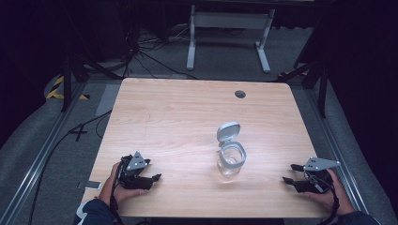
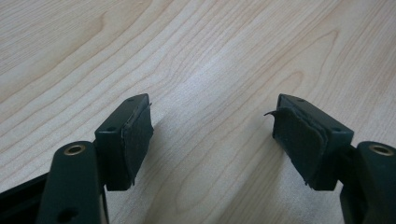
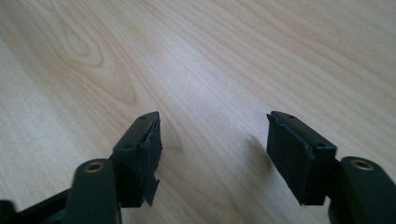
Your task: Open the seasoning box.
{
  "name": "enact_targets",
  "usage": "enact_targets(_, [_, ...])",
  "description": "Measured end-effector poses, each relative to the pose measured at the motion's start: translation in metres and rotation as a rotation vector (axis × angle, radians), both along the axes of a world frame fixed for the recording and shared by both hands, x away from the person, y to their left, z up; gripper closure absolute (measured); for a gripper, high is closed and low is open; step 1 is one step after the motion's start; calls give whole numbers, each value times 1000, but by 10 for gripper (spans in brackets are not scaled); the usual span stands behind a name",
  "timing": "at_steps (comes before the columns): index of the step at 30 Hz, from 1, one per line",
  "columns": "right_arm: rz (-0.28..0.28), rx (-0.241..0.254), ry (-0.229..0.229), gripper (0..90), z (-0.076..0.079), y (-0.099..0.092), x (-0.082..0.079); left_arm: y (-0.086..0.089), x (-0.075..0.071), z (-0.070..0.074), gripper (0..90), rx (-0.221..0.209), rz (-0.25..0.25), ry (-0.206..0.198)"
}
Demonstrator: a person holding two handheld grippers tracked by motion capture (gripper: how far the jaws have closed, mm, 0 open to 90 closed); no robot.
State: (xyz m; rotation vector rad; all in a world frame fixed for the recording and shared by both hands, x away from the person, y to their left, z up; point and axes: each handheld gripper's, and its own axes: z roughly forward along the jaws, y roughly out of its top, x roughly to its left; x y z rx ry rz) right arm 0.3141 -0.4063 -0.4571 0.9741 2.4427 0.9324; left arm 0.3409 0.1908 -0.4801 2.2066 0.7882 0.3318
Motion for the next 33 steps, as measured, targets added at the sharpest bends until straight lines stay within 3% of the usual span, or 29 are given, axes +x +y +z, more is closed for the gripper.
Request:
enact_targets(3, [-6, 27, -28, 324, -4, -7, -5, 0, 1, 0, 272, 1, -5, 3])
enact_targets(6, [-23, 97, -32, 307, -10, -15, -8, -1, 3, 0, 255, 6, -7, 3])
enact_targets(8, [-28, 91, -37, 295, -10, -16, -9, 0, 4, 1, 246, 20, -15, 6])
enact_targets(33, [-33, 90, -33, 276, -10, -14, -7, -1, 5, 1, 241, 10, -16, 12])
